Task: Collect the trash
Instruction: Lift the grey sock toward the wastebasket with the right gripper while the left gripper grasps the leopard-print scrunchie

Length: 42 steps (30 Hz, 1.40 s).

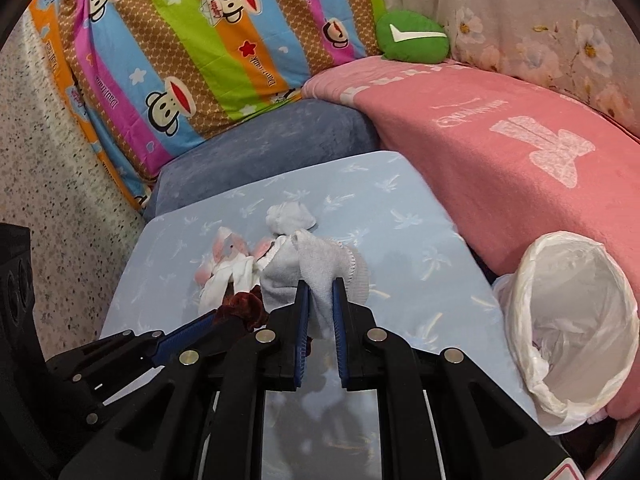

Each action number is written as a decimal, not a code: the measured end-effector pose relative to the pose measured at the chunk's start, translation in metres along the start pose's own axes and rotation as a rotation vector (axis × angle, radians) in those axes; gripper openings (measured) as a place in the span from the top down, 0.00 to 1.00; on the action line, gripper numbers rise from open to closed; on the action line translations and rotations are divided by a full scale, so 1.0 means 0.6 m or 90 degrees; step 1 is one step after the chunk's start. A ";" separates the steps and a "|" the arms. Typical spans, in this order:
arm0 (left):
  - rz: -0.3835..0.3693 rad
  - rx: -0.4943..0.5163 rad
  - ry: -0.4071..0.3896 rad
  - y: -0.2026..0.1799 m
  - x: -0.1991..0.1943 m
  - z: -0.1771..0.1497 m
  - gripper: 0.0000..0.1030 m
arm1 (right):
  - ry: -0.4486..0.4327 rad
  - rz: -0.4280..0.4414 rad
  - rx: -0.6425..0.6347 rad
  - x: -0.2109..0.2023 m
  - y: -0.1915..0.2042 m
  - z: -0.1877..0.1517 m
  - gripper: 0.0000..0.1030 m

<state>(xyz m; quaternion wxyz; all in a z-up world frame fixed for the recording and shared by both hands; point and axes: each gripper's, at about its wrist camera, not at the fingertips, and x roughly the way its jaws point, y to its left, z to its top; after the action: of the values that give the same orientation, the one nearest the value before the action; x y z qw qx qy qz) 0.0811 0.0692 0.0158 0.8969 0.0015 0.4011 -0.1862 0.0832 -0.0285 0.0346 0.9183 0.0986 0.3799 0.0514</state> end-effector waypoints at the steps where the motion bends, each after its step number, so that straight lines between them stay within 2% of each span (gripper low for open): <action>1: -0.006 0.006 0.000 -0.012 0.001 0.002 0.90 | -0.007 -0.004 0.008 -0.010 -0.013 0.001 0.88; 5: -0.038 0.018 0.006 -0.048 0.005 0.005 0.90 | -0.022 -0.017 0.031 -0.040 -0.058 0.001 0.88; 11: -0.093 0.018 0.027 -0.070 0.015 -0.015 0.88 | -0.032 -0.034 0.065 -0.067 -0.117 -0.011 0.88; 12: -0.113 0.011 0.035 -0.070 0.019 -0.021 0.87 | -0.032 -0.037 0.073 -0.070 -0.127 -0.015 0.88; 13: -0.128 0.006 0.048 -0.067 0.024 -0.026 0.84 | -0.031 -0.038 0.078 -0.072 -0.134 -0.019 0.88; 14: -0.132 0.002 0.057 -0.069 0.028 -0.031 0.75 | -0.030 -0.039 0.080 -0.073 -0.140 -0.021 0.88; 17: -0.113 -0.007 0.058 -0.061 0.028 -0.041 0.56 | -0.025 -0.041 0.089 -0.075 -0.157 -0.032 0.88; 19: -0.104 -0.017 0.058 -0.050 0.026 -0.045 0.52 | -0.023 -0.041 0.093 -0.075 -0.164 -0.038 0.88; 27: -0.018 -0.055 0.103 -0.002 0.062 -0.068 0.52 | -0.012 -0.039 0.108 -0.070 -0.180 -0.064 0.88; 31: -0.013 -0.061 0.133 0.000 0.095 -0.076 0.53 | -0.005 -0.036 0.106 -0.065 -0.174 -0.066 0.88; 34: -0.026 -0.075 0.132 -0.002 0.104 -0.073 0.54 | -0.002 -0.037 0.101 -0.063 -0.172 -0.069 0.88; 35: -0.029 -0.073 0.131 -0.004 0.106 -0.070 0.59 | -0.001 -0.037 0.101 -0.062 -0.172 -0.070 0.88; 36: -0.033 -0.068 0.132 -0.008 0.109 -0.067 0.68 | 0.000 -0.037 0.101 -0.061 -0.172 -0.071 0.88; 38: -0.038 -0.067 0.139 -0.011 0.116 -0.062 0.79 | 0.003 -0.038 0.102 -0.058 -0.171 -0.070 0.88; 41: -0.029 -0.071 0.142 -0.011 0.129 -0.056 0.78 | 0.004 -0.037 0.104 -0.057 -0.171 -0.072 0.88; 42: -0.025 -0.072 0.146 -0.010 0.133 -0.055 0.83 | 0.004 -0.037 0.104 -0.057 -0.171 -0.072 0.88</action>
<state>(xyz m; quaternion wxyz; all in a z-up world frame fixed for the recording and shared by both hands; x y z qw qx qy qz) 0.1039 0.0420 -0.0635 0.8401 -0.0360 0.5106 -0.1796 0.0305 -0.1284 0.0055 0.9070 0.1621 0.3886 -0.0061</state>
